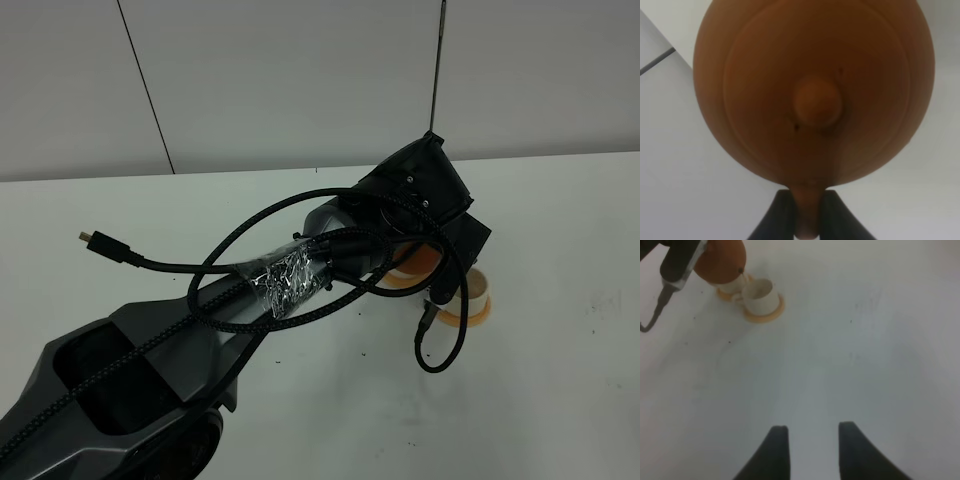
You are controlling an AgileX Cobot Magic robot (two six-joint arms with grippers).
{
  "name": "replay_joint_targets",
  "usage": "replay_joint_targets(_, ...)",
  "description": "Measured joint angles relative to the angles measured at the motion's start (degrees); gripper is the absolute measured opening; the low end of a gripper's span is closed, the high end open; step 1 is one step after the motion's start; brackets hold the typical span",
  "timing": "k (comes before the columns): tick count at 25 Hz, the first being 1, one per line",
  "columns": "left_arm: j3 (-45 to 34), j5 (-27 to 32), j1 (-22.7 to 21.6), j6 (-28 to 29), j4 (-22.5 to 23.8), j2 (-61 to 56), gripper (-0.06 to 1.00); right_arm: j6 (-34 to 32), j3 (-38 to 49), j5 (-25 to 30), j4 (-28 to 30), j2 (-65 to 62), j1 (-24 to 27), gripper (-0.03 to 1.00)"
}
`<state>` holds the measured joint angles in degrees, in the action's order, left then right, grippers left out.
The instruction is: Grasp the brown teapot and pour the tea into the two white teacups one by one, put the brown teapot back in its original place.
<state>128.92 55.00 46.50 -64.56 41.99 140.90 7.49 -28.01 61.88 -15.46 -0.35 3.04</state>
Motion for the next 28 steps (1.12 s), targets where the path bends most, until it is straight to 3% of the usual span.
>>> replay_joint_targets(28,0.0,-0.9,0.7,-1.3,2.9,0.7,0.17,0.0,0.0,0.0,0.0,0.0,0.0,0.24)
